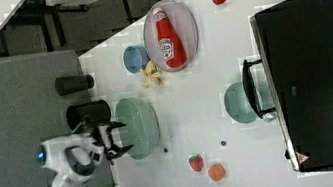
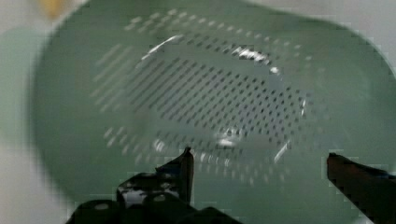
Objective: Drag strainer left to right.
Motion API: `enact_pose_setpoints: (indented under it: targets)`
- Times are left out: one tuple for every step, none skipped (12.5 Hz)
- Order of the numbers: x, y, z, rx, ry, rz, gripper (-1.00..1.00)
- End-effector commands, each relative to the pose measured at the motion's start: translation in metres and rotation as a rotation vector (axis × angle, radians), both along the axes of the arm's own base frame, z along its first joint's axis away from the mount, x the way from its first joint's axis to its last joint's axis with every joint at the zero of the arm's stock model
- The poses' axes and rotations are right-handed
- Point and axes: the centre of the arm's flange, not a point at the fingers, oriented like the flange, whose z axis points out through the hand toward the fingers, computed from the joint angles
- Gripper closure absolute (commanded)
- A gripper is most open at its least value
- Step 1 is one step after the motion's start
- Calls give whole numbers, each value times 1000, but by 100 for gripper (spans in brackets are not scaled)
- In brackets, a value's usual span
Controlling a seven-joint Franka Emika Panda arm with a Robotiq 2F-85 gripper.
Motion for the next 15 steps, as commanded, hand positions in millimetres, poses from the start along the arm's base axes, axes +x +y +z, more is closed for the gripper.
enact_pose_setpoints:
  targets:
    - [5, -23, -30, -46, 0, -80, -100]
    - [10, -27, -40, -45, -6, -93, -100]
    - [15, -31, -47, -47, -17, -105, -100]
    - [18, -36, -54, -60, -16, -113, -100]
    - [19, -40, -59, -74, -15, -117, -100]
    - [21, -43, -61, -85, -19, -120, -100]
    - [20, -47, -64, -98, -13, -123, -100]
    - [20, -51, -67, -104, -11, -128, -100]
    - [21, -55, -67, -106, -12, -133, -100]
    - [20, -59, -68, -114, -5, -137, -100]
    - [20, -65, -68, -118, -7, -144, -100]
    - [22, -72, -66, -119, -15, -157, -100]
    - [23, -81, -66, -126, -13, -167, -100]
    - [25, -91, -65, -133, -15, -172, -100]
    - [26, -101, -64, -138, -17, -167, -100]
